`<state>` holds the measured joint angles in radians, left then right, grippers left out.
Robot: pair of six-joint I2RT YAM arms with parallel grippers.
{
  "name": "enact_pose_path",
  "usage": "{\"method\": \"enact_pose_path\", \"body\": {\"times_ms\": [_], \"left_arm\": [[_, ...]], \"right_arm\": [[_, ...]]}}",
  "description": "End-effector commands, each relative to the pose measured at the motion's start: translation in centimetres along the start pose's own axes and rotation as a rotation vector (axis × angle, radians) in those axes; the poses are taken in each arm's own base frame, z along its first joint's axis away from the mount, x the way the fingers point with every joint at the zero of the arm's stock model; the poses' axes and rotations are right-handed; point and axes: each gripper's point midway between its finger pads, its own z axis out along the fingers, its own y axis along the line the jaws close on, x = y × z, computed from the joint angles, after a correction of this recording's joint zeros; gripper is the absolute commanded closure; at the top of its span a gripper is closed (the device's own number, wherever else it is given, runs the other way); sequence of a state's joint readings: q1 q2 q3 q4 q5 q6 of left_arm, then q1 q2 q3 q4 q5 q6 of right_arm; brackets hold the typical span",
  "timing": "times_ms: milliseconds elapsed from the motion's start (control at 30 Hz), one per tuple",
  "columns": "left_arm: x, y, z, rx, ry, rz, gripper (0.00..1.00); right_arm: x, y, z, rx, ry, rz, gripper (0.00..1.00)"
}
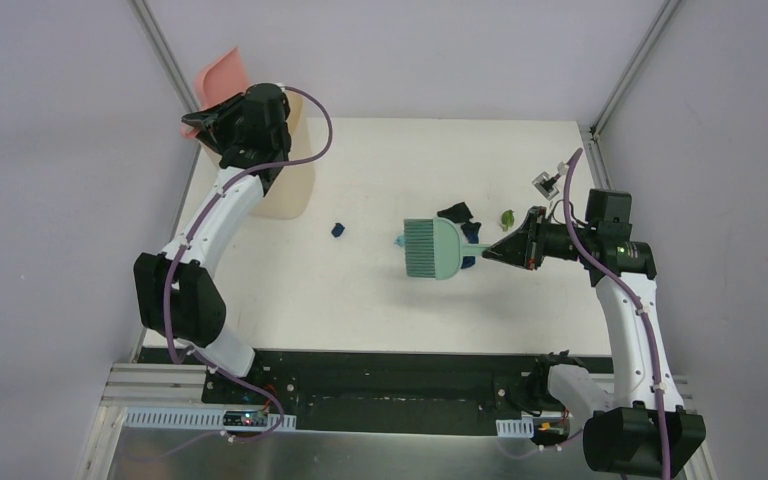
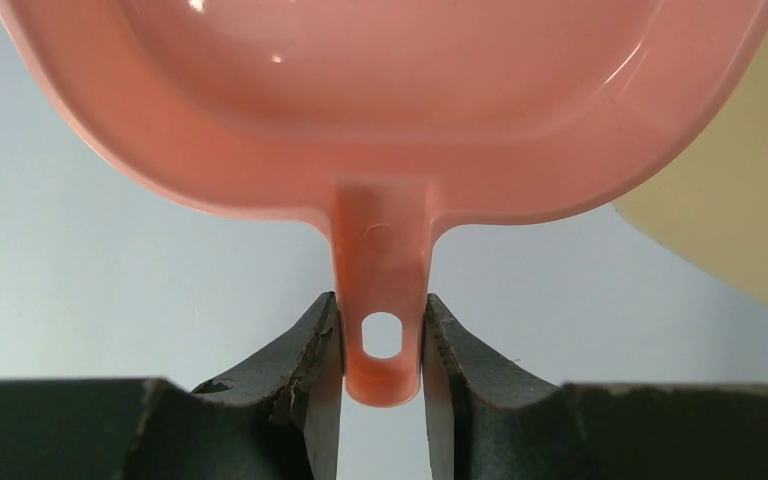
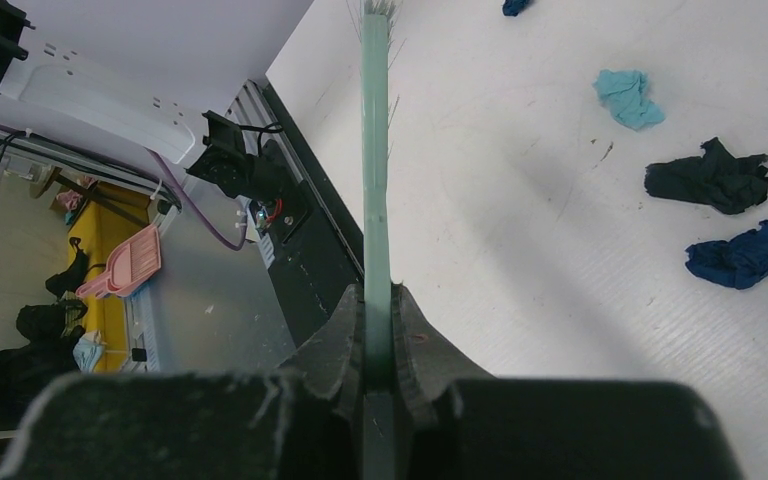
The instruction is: Sweep away the paper scraps from the table
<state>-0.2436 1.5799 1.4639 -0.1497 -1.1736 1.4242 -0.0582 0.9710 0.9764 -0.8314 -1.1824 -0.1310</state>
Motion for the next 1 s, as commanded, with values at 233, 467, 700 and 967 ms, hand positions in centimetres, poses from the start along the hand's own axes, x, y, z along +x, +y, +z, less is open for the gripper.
{"method": "enact_pose_path", "body": {"times_ms": [233,467,700,967], "left_arm": [[2.0,5.4,-5.4,-0.064,-0.077,-0.338,1.00],[0.7,0.8,-11.5,0.096,-0.187,-0.398,1.00],[-0.9,-12.3,-18.4,0.838,-0.237,-0.479,1.00],[-0.8,-20.0,-24.7,1.258,-0.351,-0.467,1.00]], "right_arm": [[-1.2,-0.3,0.0,0.012,-0.019,-0.070,1.00],[-1.0,-2.8,0.3,0.091,-0.012,-0.058,1.00],[-0.7,-5.5,0.6,0.156,0.008,-0.040,1.00],[-1.1,-7.1,0.1,0.221,-0.006,-0.060,1.00]]}}
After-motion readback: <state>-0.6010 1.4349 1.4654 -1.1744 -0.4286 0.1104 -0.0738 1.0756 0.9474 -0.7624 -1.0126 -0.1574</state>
